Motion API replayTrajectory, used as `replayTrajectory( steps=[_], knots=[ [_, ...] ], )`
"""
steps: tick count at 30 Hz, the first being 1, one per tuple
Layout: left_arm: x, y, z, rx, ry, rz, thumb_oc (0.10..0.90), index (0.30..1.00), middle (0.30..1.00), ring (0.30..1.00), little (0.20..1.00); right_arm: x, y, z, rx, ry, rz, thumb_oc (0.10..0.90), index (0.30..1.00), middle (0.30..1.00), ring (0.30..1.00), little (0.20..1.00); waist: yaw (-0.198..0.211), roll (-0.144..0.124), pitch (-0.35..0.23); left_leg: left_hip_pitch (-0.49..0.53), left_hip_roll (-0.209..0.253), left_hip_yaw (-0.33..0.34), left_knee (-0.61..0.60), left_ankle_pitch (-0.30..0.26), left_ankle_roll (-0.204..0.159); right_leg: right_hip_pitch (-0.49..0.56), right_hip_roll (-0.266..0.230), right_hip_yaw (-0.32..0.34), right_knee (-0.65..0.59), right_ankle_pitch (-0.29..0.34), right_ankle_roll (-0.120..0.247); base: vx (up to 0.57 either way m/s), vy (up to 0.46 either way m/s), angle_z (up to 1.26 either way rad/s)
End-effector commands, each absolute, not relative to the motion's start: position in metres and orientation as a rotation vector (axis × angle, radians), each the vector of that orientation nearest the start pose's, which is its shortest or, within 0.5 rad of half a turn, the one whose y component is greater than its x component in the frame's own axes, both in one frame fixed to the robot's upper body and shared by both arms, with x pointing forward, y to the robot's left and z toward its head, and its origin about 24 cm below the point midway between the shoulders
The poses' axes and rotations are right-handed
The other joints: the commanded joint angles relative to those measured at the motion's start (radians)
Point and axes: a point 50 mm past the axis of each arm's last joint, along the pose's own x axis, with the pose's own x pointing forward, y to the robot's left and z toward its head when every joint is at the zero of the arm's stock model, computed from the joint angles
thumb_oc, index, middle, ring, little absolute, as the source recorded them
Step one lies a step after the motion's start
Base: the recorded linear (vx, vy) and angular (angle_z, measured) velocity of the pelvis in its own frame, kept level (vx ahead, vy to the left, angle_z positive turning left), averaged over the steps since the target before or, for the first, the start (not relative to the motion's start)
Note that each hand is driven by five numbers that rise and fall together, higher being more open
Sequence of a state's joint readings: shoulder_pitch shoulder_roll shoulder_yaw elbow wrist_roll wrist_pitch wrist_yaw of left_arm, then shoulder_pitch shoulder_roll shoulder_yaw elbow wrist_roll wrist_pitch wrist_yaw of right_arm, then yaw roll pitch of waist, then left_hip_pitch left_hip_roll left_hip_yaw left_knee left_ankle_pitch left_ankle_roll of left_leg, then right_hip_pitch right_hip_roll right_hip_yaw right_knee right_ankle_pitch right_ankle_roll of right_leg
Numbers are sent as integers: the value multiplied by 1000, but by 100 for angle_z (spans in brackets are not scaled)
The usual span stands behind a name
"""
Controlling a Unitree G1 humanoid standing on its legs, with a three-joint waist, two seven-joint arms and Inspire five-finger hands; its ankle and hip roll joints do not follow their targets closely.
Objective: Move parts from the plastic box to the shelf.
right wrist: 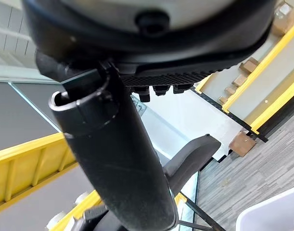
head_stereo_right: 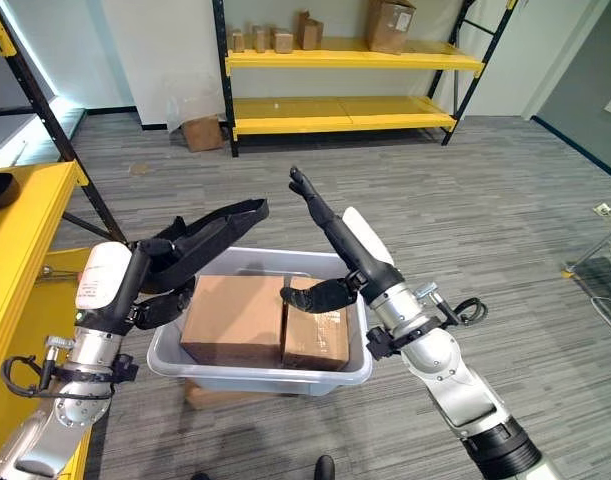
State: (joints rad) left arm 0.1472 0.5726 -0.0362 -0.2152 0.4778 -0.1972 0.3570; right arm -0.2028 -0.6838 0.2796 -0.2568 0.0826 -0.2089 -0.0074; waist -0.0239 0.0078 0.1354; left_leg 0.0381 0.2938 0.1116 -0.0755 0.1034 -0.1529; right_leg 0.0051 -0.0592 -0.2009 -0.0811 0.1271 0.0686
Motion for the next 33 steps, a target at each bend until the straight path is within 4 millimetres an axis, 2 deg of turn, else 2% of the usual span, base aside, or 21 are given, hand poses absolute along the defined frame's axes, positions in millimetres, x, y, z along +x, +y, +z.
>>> replayTrajectory(
  steps=[1,2,3,4,5,6,7,9,11,12,13,14,16,18,19,22,25,30,31,32,33],
  knots=[
    [227,214,167,876,-775,260,400,300,300,300,300,256,-147,224,-466,-890,362,900,1000,1000,1000,1000,41,4,13,-109,67,-70,-4,201,-31,-36,-34,-82,210,-210,10,-153,-106,23],
    [228,212,169,877,-787,260,400,300,300,300,300,258,-148,224,-472,-890,347,900,1000,1000,1000,1000,40,-1,21,-120,59,-38,5,205,-20,-39,-46,-110,214,-215,4,-164,-94,33],
    [228,212,169,878,-789,261,400,300,300,300,300,258,-148,225,-473,-892,346,900,1000,1000,1000,1000,39,-1,21,-126,58,-40,7,210,-17,-43,-47,-112,212,-209,4,-189,-140,43],
    [230,208,174,865,-820,260,400,300,300,300,300,262,-149,223,-500,-883,319,900,1000,1000,1000,1000,40,-15,27,-140,34,22,70,163,7,-48,-66,-152,203,-204,-3,-156,-90,63],
    [230,208,174,865,-821,260,400,300,300,300,300,262,-149,223,-500,-884,318,900,1000,1000,1000,1000,38,-16,26,-148,33,20,76,163,10,-51,-67,-154,200,-199,-3,-194,-141,83],
    [229,206,177,853,-843,258,400,300,300,300,300,262,-149,223,-500,-885,315,900,1000,1000,1000,1000,42,-24,25,-150,11,8,116,120,18,-55,-75,-164,187,-184,-1,-154,-138,110],
    [229,204,180,847,-867,267,400,300,300,300,300,261,-154,218,-485,-869,291,900,1000,1000,1000,1000,42,-42,16,-125,-35,17,241,1,36,-44,-97,-214,150,-165,-8,-137,-141,88],
    [229,204,180,847,-866,265,400,300,300,300,300,260,-154,218,-484,-868,290,900,1000,1000,1000,1000,40,-42,16,-129,-35,12,250,-5,37,-40,-97,-218,148,-165,-6,-52,-59,86],
    [227,203,180,841,-867,265,400,300,300,300,300,259,-164,205,-440,-816,236,900,1000,1000,1000,1000,20,-46,-5,-68,-34,55,323,-86,39,-27,-105,-266,137,-173,-9,-1,-7,127],
    [225,203,180,831,-874,270,400,300,300,300,300,256,-170,196,-433,-779,202,900,1000,1000,1000,1000,12,-41,-16,-28,-39,45,348,-118,31,-17,-114,-308,141,-174,-10,-9,99,158],
    [224,203,181,831,-875,274,400,300,300,300,300,253,-174,191,-429,-757,185,900,1000,1000,1000,1000,6,-37,-23,-3,-52,37,321,-150,30,-14,-123,-335,152,-173,-2,-37,195,177],
    [223,203,177,832,-861,270,400,300,300,300,300,249,-181,185,-426,-731,156,900,1000,1000,1000,1000,-6,-32,-34,17,-78,50,232,-192,45,-3,-143,-365,164,-164,15,-19,221,114],
    [221,202,175,836,-851,258,400,300,300,300,300,245,-186,179,-436,-706,132,900,1000,1000,1000,1000,-2,-20,-52,34,-101,46,139,-189,54,2,-161,-381,175,-154,32,-25,259,161],
    [218,203,176,857,-864,272,400,300,300,300,300,244,-185,171,-390,-677,116,900,1000,1000,1000,1000,22,-19,-69,56,-156,24,16,-153,82,7,-208,-416,169,-102,68,-95,358,99],
    [216,206,176,868,-864,299,400,300,300,300,300,245,-183,167,-383,-665,114,900,1000,1000,1000,1000,38,-20,-71,56,-185,1,-9,-150,94,7,-234,-435,172,-80,87,-120,316,73],
    [211,209,176,885,-868,330,400,300,300,300,300,248,-173,163,-385,-654,143,900,1000,1000,1000,1000,66,-34,-70,55,-249,-42,-8,-168,137,12,-289,-434,184,-40,123,-96,295,51],
    [210,209,176,896,-867,332,400,300,300,300,300,246,-171,159,-402,-638,149,900,1000,1000,1000,1000,88,-45,-78,56,-292,-71,-8,-176,158,33,-337,-461,193,-1,154,-26,222,9],
    [207,212,172,906,-848,339,400,300,300,300,300,245,-168,152,-393,-615,142,900,1000,1000,1000,1000,94,-49,-78,66,-339,-90,-12,-181,187,28,-393,-460,233,31,176,-18,191,19],
    [207,211,172,911,-848,334,400,300,300,300,300,244,-165,150,-388,-612,147,900,1000,1000,1000,1000,88,-50,-72,70,-343,-98,-12,-179,194,17,-397,-425,272,32,176,-106,95,-1],
    [209,211,172,907,-850,330,400,300,300,300,300,244,-164,150,-384,-611,150,900,1000,1000,1000,1000,74,-58,-60,60,-349,-95,-12,-158,201,-10,-380,-365,292,25,149,-105,92,3],
    [209,211,172,907,-850,330,400,300,300,300,300,244,-164,150,-384,-611,150,900,1000,1000,1000,1000,76,-58,-61,59,-349,-93,-12,-158,201,-13,-381,-363,294,24,149,-159,60,12]
  ],
)
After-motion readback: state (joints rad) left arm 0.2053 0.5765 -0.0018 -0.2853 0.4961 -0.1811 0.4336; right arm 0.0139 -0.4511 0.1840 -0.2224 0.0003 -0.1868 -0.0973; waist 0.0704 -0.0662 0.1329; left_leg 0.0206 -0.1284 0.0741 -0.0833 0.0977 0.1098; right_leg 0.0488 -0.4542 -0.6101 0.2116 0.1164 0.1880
